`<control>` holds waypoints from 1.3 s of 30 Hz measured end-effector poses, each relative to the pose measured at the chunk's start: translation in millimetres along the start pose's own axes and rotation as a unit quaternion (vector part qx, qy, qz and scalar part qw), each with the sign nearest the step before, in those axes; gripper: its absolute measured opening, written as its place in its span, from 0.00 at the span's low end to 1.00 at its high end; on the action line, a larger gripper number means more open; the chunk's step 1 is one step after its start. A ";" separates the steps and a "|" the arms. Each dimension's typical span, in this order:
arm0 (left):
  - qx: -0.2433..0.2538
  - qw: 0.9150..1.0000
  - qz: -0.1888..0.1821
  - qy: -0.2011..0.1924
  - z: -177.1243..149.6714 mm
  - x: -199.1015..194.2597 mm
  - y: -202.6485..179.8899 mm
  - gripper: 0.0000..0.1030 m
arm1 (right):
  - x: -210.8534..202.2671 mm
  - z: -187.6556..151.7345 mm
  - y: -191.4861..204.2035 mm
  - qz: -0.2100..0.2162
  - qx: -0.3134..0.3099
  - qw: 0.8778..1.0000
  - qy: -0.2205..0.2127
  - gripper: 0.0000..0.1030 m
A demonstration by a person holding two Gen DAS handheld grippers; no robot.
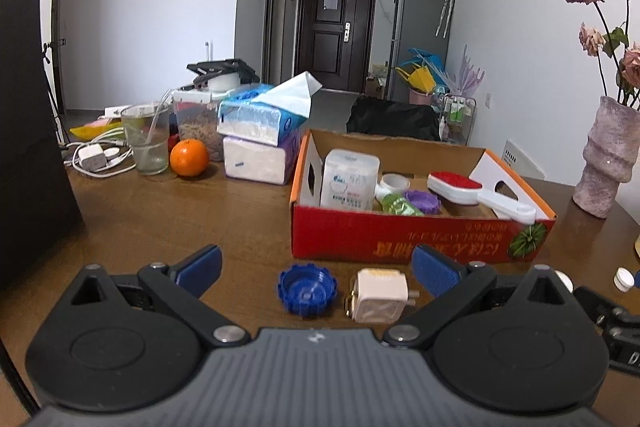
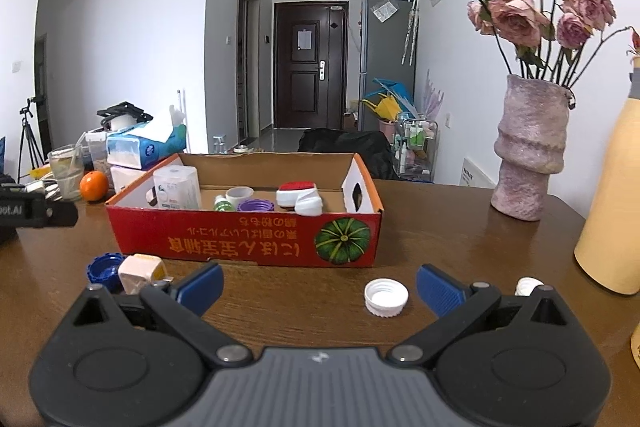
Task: Organize rigid objects
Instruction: 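Pull both grippers back from the box toward the caps on the table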
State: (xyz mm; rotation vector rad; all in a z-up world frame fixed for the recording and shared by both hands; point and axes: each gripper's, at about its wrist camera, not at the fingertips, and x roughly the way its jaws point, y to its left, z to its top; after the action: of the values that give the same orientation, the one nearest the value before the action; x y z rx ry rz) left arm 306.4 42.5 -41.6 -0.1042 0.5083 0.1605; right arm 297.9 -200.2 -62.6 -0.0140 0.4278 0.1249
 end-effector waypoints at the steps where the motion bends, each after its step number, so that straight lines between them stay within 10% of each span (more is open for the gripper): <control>1: 0.000 1.000 0.001 0.003 -2.5 -0.9 1.1 1.00 | -2.4 -1.3 -2.2 -0.001 0.002 1.000 -0.002 1.00; 39: 0.056 0.993 0.032 0.099 -32.1 103.6 25.4 1.00 | 11.7 -23.7 -25.5 -0.016 0.029 0.999 0.034 1.00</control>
State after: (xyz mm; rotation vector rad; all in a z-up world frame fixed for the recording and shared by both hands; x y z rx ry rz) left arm 375.9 76.2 -121.9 0.0060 0.7174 0.1848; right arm 301.8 -225.1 -89.4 0.0317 0.4984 0.0806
